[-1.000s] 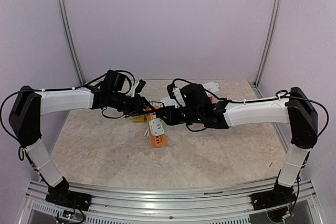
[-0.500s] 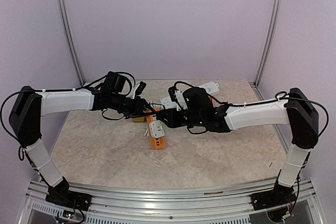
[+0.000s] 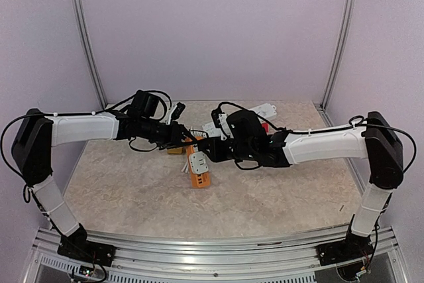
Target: Pull the plug off the socket
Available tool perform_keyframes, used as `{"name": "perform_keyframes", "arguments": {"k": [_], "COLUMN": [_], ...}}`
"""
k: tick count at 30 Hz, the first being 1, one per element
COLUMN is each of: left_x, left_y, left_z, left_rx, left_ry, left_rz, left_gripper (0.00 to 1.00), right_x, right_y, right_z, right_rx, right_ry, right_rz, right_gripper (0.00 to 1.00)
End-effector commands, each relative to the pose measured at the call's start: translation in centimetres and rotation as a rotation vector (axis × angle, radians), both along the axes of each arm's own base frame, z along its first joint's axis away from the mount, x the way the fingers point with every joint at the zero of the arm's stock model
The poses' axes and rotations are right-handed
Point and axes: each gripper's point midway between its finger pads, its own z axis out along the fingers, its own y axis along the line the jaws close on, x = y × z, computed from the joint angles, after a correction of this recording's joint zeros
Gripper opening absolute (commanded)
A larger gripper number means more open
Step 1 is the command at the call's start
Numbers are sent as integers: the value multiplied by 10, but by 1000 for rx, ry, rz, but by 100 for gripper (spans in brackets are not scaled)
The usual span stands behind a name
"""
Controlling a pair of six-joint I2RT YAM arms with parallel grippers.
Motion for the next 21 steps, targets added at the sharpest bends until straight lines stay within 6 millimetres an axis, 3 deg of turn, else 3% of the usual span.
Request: {"name": "perform_keyframes", "arguments": {"k": [1, 8, 16, 21], "left_x": [0, 0, 1, 0], "left_y": [-8, -9, -7, -7], "left_z": [11, 12, 16, 20], "left_rx": [-37, -37, -31, -33], "left_ry": [-37, -38, -61, -80], "left_rz": [-39, -41, -40, -49], "left_gripper": [16, 16, 16, 16], "right_x": [5, 3, 3, 0], "right_y": [1, 2, -6, -13], "right_z": [3, 1, 27, 31], "right_rx": [-100, -130, -38, 31], "right_ry": [-42, -39, -59, -48], "right_rz": [-69, -106, -83, -43], "right_gripper": [0, 0, 0, 0]}}
